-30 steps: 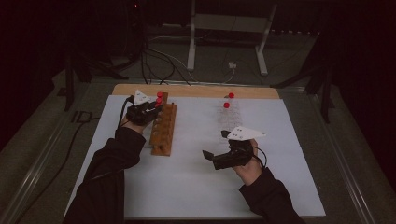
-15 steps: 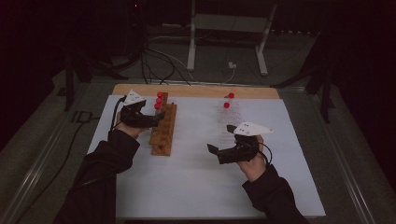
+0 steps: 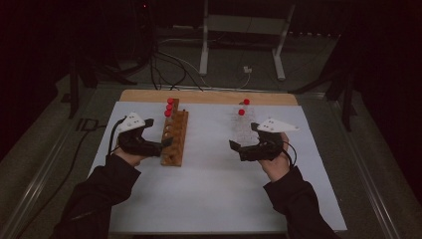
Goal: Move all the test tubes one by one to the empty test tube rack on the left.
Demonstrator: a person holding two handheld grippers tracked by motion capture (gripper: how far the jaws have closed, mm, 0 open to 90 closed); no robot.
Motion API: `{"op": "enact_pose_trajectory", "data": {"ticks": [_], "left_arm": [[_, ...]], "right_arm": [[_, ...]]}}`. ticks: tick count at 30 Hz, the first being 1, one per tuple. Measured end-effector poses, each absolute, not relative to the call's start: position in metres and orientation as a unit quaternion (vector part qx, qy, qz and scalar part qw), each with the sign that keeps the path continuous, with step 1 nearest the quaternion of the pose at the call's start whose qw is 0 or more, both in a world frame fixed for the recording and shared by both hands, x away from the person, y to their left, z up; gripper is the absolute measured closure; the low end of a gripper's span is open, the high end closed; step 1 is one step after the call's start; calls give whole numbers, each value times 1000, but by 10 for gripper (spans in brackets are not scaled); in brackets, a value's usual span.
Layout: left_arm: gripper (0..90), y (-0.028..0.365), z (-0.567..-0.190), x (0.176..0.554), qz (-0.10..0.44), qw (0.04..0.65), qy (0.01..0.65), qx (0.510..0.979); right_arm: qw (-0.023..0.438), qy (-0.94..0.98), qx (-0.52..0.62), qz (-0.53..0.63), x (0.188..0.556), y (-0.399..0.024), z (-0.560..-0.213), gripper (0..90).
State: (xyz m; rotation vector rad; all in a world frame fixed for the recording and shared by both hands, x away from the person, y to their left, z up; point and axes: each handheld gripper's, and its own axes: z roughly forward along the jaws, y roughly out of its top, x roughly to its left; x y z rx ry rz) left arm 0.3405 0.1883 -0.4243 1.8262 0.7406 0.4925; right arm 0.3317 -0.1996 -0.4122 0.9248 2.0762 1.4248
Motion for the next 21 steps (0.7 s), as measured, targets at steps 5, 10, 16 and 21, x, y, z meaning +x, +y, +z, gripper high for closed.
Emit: {"op": "enact_pose_trajectory", "data": {"ticks": [5, 10, 16, 21], "left_arm": [[12, 191, -432, 327, 201, 538, 303, 761], [12, 191, -438, 318, 198, 546, 299, 757], [12, 187, -443, 314, 198, 542, 290, 763], [12, 187, -442, 313, 196, 544, 288, 763]], "right_arm": [[234, 749, 355, 509, 347, -206, -414, 0], [238, 754, 363, 493, 366, -211, -418, 0], [235, 760, 383, 469, 390, -214, -428, 5], [234, 760, 397, 459, 405, -216, -436, 86]]}}
